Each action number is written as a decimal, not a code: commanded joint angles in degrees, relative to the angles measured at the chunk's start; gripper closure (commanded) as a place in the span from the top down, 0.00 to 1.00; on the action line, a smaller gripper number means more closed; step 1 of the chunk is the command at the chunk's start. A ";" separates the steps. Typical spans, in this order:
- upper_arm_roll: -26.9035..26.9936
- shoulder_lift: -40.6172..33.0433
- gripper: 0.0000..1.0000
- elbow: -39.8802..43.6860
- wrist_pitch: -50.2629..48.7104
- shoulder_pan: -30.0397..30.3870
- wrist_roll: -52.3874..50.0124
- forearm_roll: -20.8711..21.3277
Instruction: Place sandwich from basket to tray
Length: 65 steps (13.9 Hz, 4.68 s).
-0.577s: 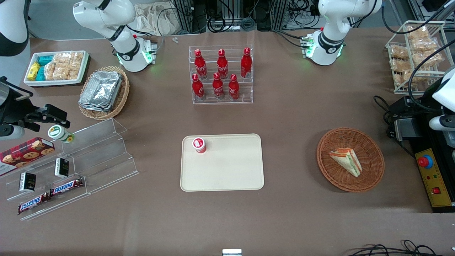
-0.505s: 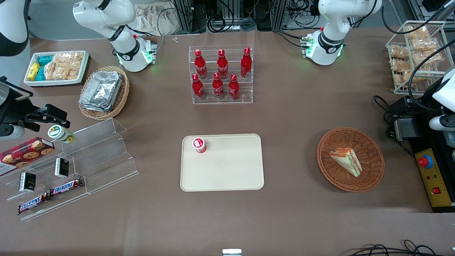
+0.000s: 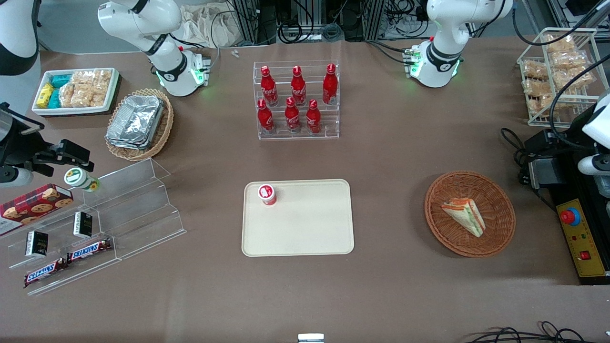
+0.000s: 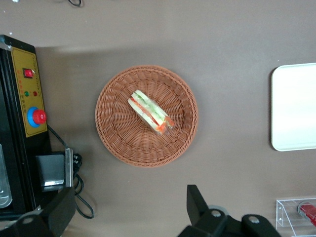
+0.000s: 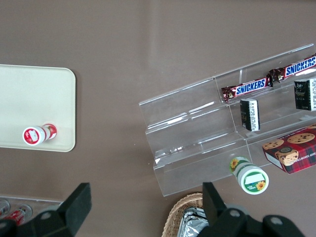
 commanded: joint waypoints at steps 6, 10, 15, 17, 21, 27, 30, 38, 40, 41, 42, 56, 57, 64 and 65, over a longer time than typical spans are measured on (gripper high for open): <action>0.41 -0.25 1.00 -17.11 15.30 1.62 -0.67 -0.19; 0.24 1.50 1.00 -22.59 21.57 1.44 -8.57 -0.62; -0.38 9.49 1.00 -23.38 30.25 -0.92 -26.91 0.16; -0.38 11.69 1.00 -23.38 32.99 -0.93 -34.31 0.34; -0.38 13.55 1.00 -26.44 38.43 -0.41 -38.56 0.34; -0.29 15.57 0.99 -31.55 45.82 -0.14 -41.90 0.69; -0.12 15.48 0.84 -33.23 47.59 -0.14 -41.81 0.78; -0.29 9.87 0.00 -30.78 38.13 0.57 -41.90 0.69; -0.47 6.97 0.00 -25.70 28.13 0.30 -42.07 0.69; -0.47 6.00 0.00 -22.27 22.25 0.30 -41.47 0.60; -0.55 5.55 0.00 -18.50 16.97 0.30 -41.02 0.26; -15.58 9.41 0.00 -1.58 4.06 -8.91 -31.97 -1.95; -15.58 10.46 0.00 -1.50 5.82 -10.58 -31.71 -0.90; -15.58 24.69 0.00 -1.15 27.52 -20.00 -34.96 1.22; -15.50 26.27 0.00 -1.23 30.25 -21.31 -35.04 2.70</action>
